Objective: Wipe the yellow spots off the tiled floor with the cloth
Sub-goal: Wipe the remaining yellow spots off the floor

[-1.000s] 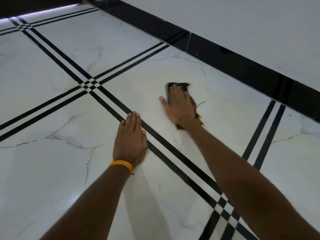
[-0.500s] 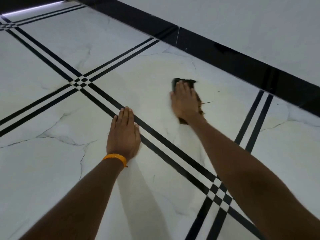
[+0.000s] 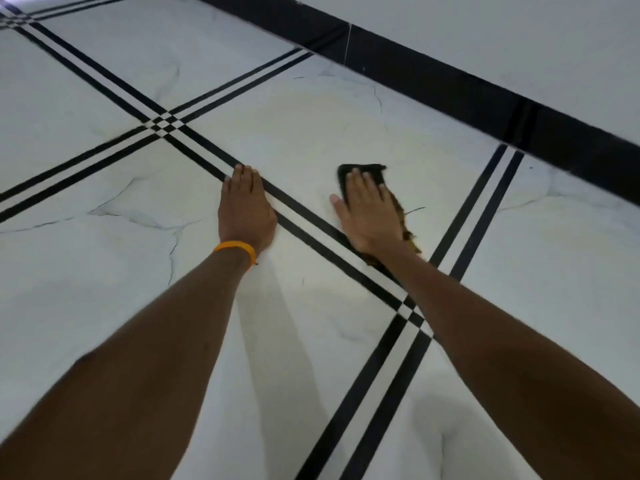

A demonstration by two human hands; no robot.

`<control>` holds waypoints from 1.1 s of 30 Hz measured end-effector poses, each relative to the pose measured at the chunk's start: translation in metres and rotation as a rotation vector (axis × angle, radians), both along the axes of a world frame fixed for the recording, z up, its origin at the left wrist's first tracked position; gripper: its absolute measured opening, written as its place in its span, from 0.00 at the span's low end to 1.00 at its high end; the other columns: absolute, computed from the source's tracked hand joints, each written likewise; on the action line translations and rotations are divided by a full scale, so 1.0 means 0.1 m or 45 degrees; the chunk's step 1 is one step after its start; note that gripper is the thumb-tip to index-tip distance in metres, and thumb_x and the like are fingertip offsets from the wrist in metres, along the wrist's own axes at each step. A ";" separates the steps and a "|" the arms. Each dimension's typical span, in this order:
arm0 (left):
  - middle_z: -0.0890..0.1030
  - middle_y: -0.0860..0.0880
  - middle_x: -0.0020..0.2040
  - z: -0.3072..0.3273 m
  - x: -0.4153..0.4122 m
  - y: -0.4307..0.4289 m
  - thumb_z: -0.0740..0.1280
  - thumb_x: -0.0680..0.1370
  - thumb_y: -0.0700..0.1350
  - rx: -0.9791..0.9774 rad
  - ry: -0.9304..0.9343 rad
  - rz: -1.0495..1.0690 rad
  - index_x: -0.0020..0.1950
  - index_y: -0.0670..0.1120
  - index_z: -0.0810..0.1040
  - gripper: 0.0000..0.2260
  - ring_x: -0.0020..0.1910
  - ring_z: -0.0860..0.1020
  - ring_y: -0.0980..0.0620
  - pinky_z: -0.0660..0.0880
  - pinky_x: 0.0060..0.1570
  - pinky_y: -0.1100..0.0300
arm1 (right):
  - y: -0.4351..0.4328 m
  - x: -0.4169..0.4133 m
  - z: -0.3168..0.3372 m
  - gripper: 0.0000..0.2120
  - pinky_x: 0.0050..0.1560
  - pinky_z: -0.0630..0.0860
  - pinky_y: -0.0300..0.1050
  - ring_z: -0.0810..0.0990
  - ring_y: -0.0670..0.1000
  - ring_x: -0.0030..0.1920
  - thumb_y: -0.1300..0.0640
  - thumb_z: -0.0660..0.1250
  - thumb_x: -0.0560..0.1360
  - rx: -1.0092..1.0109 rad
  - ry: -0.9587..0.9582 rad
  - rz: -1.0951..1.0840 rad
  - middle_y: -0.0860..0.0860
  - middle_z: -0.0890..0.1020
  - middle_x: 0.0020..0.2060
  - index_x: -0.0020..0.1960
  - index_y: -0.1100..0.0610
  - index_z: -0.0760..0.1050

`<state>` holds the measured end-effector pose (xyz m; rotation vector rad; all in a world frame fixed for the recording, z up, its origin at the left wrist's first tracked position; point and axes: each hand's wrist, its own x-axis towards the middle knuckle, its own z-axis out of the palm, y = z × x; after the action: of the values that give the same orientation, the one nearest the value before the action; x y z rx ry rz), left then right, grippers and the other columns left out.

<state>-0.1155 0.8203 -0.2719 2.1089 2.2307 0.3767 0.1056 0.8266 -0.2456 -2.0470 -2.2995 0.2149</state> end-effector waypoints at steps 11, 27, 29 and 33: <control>0.61 0.43 0.79 0.00 -0.86 -1.61 0.47 0.81 0.60 -0.080 0.046 0.105 0.79 0.42 0.59 0.32 0.78 0.58 0.40 0.56 0.75 0.39 | -0.60 0.04 -0.04 0.40 0.81 0.42 0.55 0.44 0.53 0.82 0.33 0.34 0.80 0.007 0.024 -0.110 0.54 0.46 0.83 0.83 0.59 0.43; 0.52 0.47 0.82 0.08 -0.92 -1.63 0.48 0.84 0.55 -0.159 0.006 0.153 0.81 0.47 0.51 0.27 0.81 0.49 0.45 0.47 0.77 0.41 | -1.38 -1.22 -0.08 0.36 0.81 0.43 0.50 0.45 0.49 0.82 0.36 0.43 0.83 -0.059 0.100 0.857 0.52 0.49 0.83 0.83 0.58 0.46; 0.48 0.48 0.82 0.13 -0.99 -1.56 0.50 0.84 0.54 -0.276 -0.039 0.131 0.82 0.47 0.48 0.27 0.81 0.46 0.45 0.45 0.77 0.42 | -1.35 -1.18 0.00 0.31 0.81 0.45 0.48 0.48 0.48 0.82 0.43 0.50 0.85 -0.197 0.312 0.828 0.50 0.53 0.82 0.82 0.57 0.52; 0.48 0.46 0.82 0.44 -1.10 -1.59 0.55 0.84 0.44 -0.457 -0.495 0.151 0.81 0.44 0.50 0.27 0.81 0.47 0.47 0.45 0.78 0.52 | -1.17 -1.06 0.26 0.15 0.69 0.72 0.50 0.77 0.54 0.64 0.62 0.63 0.82 -0.046 0.633 0.452 0.57 0.79 0.64 0.68 0.61 0.77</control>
<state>-0.2257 0.6614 -0.2278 1.5773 2.0197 0.3273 -0.0005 0.7094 -0.2201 -1.3689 -2.3054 0.6957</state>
